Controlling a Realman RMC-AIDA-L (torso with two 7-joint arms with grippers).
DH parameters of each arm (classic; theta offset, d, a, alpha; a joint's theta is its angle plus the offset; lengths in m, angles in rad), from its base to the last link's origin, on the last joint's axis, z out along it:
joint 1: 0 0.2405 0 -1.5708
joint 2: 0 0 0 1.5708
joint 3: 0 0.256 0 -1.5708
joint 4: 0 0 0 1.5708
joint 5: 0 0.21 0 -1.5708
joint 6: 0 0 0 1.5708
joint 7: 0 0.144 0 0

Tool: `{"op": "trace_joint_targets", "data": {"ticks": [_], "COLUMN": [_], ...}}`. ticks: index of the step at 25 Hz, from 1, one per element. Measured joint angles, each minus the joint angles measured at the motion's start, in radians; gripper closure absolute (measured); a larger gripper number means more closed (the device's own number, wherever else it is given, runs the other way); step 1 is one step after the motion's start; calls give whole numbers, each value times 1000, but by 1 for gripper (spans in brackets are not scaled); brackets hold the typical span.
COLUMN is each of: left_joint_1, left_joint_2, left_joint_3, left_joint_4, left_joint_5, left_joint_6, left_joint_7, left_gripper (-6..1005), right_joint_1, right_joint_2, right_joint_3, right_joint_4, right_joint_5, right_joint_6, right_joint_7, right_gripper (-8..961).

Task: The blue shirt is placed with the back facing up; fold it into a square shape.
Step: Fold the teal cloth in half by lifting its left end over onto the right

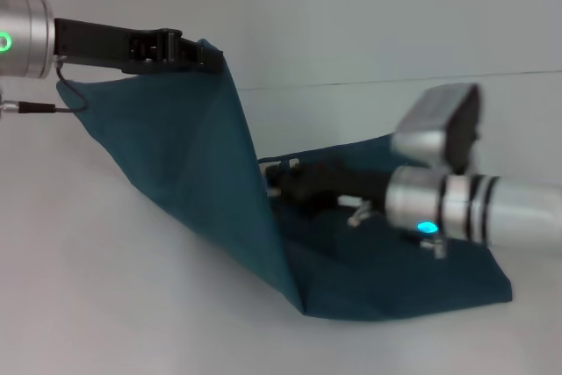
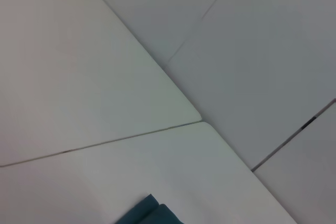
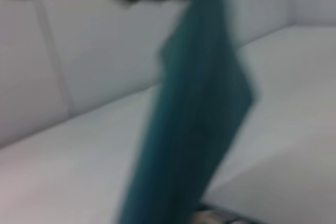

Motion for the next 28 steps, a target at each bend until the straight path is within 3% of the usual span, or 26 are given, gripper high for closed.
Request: {"op": "trace_joint_targets", "data": {"ticks": [2, 4, 16, 25, 28], "left_joint_1": [-12, -18, -102, -183, -235], "left_joint_2": [-3, -3, -22, -77, -119], "left_joint_3": [1, 1, 31, 69, 78], "left_joint_4": [-3, -7, -57, -61, -83], "left_joint_5": [1, 1, 0, -2, 0], "left_joint_6": [0, 1, 0, 19, -2], "left_joint_7": [0, 0, 0, 0, 1], "left_gripper": [882, 880, 870, 862, 859], "right_joint_1": [-20, -79, -283, -396, -426], "right_joint_2": [-4, -18, -79, -103, -106], "right_joint_3": [40, 161, 466, 651, 699], "right_joint_4": [-4, -8, -34, -36, -39], "right_joint_5": [-1, -3, -6, -7, -8], "right_joint_6": [-14, -52, -160, -244, -262], "right_joint_7": [-2, -5, 4, 7, 8], "right_gripper": [954, 954, 954, 953, 953]}}
